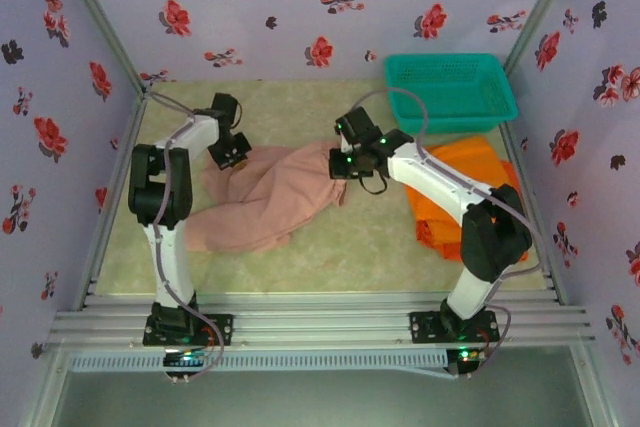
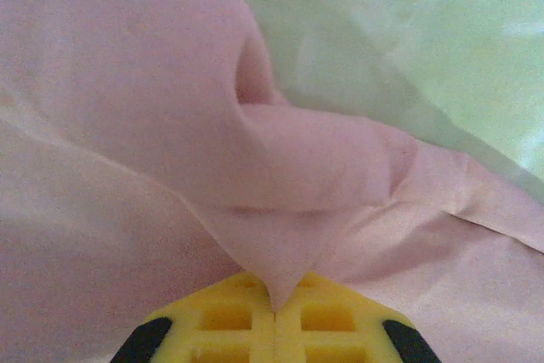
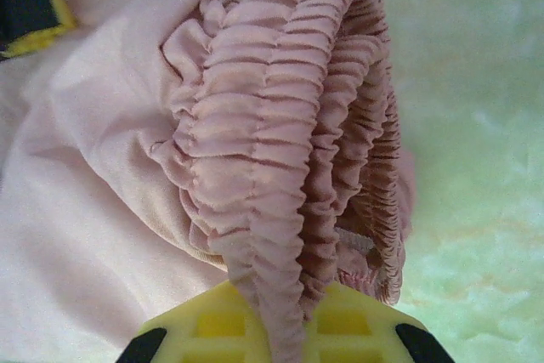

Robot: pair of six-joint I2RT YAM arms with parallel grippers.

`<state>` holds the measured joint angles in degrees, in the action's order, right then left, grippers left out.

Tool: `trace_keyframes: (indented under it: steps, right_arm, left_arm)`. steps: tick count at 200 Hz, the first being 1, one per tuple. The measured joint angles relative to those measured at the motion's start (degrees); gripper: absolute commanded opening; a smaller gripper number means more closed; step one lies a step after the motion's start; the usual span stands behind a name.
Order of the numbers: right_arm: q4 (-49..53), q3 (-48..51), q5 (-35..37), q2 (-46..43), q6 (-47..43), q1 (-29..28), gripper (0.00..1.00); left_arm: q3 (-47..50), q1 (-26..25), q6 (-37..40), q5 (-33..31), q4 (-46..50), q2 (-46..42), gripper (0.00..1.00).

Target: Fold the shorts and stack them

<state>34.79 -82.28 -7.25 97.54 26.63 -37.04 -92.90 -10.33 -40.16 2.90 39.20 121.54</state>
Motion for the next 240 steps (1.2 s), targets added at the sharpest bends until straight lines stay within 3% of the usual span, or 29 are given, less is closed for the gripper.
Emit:
trace_keyframes:
  steps: [30,55,69,98,121,133,150,182,217,240]
  right_arm:
    - [1.31,-8.48,0.02,-1.31,-3.34,0.0,0.01]
    - [1.03,-7.23,0.17,-8.09,-4.13,0.0,0.06]
    - [-0.35,-2.03,0.15,-14.69,-3.91,0.0,0.14]
    - [-1.86,14.34,1.11,-27.19,-1.51,-0.04,0.17]
    - [-1.9,27.26,2.45,-29.14,1.84,-0.11,0.2]
    - [-1.75,33.2,3.04,-27.96,4.22,-0.11,0.31]
    - [-1.81,38.23,3.5,-26.36,6.8,-0.11,0.57]
    - [-1.42,39.47,3.63,-24.55,9.33,-0.11,0.72]
    - [1.05,34.62,3.43,-25.0,8.11,-0.11,0.83]
    - [3.13,30.1,4.55,-26.62,6.78,-0.11,0.89]
  left_arm:
    - [-8.0,2.45,-1.53,0.83,-0.46,0.0,0.0]
    - [-16.68,5.95,-3.21,1.09,-1.46,-0.33,0.0]
    - [-20.94,7.52,-3.69,1.07,-1.49,-0.79,0.0]
    - [-25.03,9.18,-3.8,0.13,-1.73,-3.74,0.0]
    - [-25.03,9.11,-3.41,-0.26,-1.77,-6.23,0.0]
    - [-25.03,8.92,-3.34,0.22,-1.88,-6.45,0.0]
    - [-24.39,8.57,-3.15,2.73,-2.14,-6.29,0.26]
    - [-18.53,6.69,-1.62,5.51,-5.62,-6.47,0.73]
    - [-5.07,4.59,0.31,6.14,-8.48,-12.26,0.98]
    - [5.09,4.55,0.46,3.41,-8.07,-23.37,0.99]
